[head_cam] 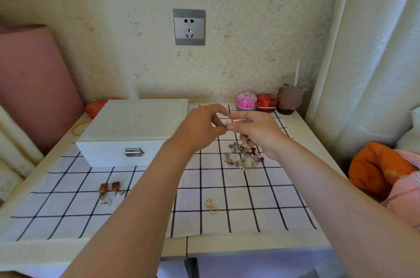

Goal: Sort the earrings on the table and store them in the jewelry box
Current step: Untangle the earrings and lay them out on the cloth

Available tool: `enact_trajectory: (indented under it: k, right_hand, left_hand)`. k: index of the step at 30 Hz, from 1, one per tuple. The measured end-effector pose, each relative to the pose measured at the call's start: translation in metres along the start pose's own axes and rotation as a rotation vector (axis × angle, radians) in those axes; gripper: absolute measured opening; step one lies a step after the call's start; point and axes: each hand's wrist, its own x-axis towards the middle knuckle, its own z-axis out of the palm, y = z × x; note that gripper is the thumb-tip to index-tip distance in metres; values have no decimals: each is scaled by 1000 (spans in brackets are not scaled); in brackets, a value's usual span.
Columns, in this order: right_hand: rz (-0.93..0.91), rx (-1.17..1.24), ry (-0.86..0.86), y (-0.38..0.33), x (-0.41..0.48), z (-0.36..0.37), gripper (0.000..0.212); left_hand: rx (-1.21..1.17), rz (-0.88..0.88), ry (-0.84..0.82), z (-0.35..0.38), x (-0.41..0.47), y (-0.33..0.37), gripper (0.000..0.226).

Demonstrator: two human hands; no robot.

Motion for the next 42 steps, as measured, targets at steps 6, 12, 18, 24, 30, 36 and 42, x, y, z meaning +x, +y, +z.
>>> enact_trajectory:
  k: [6, 12, 18, 24, 30, 36, 42]
  right_hand:
    - [31, -113, -34, 1, 6, 7, 25]
    - [-123, -934, -192, 4, -4, -5, 8]
    - [-113, -1147, -253, 8, -19, 3, 7]
    - [-120, -1131, -191, 12, -22, 4, 6]
    - [-129, -1108, -157, 10, -27, 0, 9]
    - [-176, -837, -108, 0, -47, -23, 6]
    - [-33, -936, -240, 15, -73, -52, 11]
  left_hand:
    - [137, 9, -11, -5, -2, -1, 14]
    - [199, -3, -32, -7, -6, 2, 13]
    - [231, 18, -224, 5, -26, 3, 20]
    - [207, -38, -389, 10, -45, -1, 13]
    - [153, -46, -490, 18, -61, 2, 14]
    - [158, -42, -539, 30, -68, 12, 15]
    - [280, 2, -542, 40, -67, 24, 15]
